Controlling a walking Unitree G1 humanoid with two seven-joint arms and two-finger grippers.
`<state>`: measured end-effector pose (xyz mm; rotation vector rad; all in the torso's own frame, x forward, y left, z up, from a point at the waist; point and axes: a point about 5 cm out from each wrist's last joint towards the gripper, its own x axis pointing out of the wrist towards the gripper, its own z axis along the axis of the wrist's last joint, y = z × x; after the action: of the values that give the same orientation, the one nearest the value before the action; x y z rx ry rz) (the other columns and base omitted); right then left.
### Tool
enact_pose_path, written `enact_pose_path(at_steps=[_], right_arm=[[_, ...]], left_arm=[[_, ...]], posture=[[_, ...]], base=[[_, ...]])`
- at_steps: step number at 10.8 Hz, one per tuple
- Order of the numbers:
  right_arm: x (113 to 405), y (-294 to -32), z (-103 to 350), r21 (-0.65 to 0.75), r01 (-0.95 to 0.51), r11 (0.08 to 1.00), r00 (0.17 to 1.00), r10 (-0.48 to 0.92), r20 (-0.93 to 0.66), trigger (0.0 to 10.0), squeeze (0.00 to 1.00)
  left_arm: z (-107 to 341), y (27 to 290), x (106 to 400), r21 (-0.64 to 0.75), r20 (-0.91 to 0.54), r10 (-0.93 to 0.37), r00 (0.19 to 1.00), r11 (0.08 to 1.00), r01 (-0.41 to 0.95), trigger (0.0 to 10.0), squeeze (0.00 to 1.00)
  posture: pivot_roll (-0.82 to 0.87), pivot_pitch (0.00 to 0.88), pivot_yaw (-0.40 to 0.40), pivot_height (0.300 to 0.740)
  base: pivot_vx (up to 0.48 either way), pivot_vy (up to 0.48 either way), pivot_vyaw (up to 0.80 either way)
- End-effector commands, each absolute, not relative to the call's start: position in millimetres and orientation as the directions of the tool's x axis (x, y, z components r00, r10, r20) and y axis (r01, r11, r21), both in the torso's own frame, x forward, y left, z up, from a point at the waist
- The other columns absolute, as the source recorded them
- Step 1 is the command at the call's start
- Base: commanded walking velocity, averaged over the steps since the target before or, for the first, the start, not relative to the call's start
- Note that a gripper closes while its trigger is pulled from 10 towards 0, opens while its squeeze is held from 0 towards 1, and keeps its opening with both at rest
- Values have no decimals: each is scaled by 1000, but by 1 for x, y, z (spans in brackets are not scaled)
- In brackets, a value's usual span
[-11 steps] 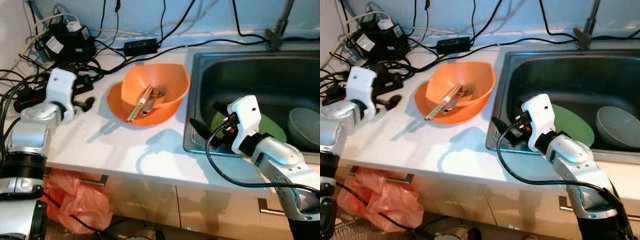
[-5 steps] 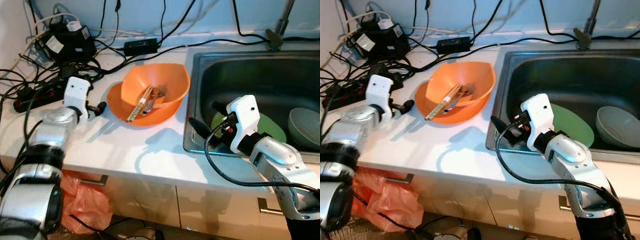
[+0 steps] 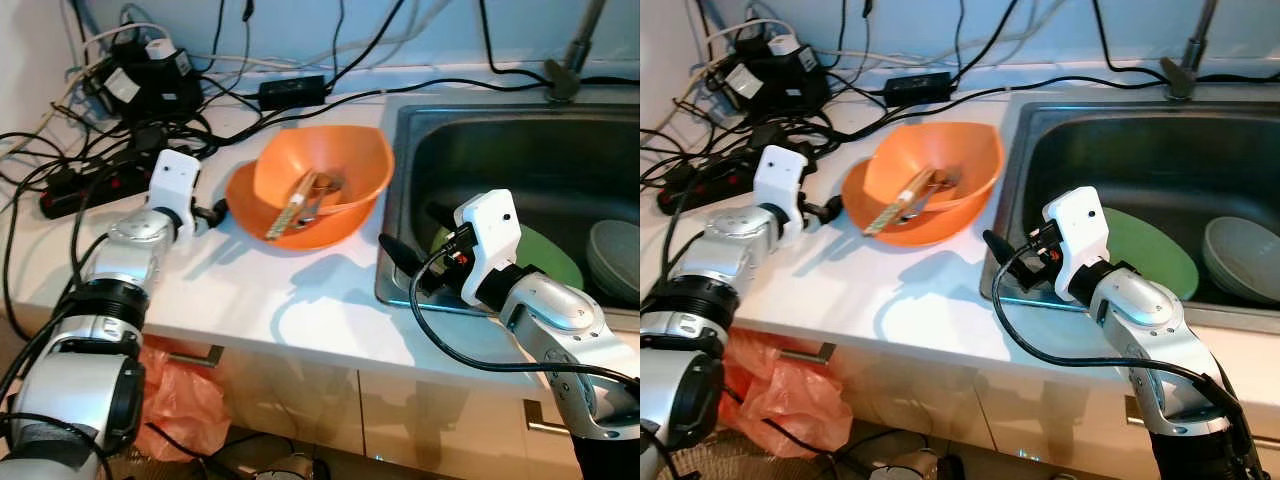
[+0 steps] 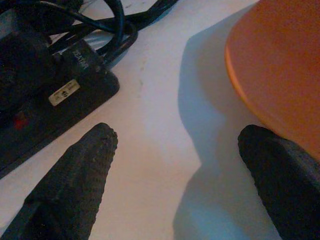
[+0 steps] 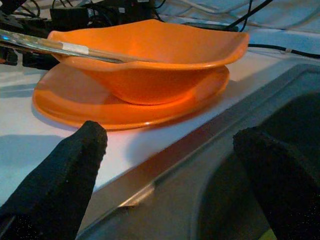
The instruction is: Kitchen organization
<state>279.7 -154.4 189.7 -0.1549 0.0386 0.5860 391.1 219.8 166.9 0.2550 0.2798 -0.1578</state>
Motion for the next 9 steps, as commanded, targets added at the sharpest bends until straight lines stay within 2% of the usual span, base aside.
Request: enact_pose_path(at_steps=[1,5,6,9], right_arm=[[280,-151,193,-137,-560,817,828,557,-65,10000,0],[280,-151,192,-137,-559,818,829,555,-67,10000,0],[280,-151,192,-137,-559,818,829,555,-68,10000,0],[281,-152,193,-140,-553,821,833,550,-67,10000,0]], left_arm=[[165,209,392,229,-307,-170,936,942,246,10000,0],[161,188,392,207,-308,-263,914,920,334,10000,0],[159,192,390,210,-313,-258,914,920,331,10000,0],[154,228,375,222,-327,-165,931,944,245,10000,0]], posture=[[85,79,177,740],[83,81,177,740],[84,81,176,740],[84,83,177,740]], base=[[0,0,0],[0,0,0],[0,0,0],[0,0,0]])
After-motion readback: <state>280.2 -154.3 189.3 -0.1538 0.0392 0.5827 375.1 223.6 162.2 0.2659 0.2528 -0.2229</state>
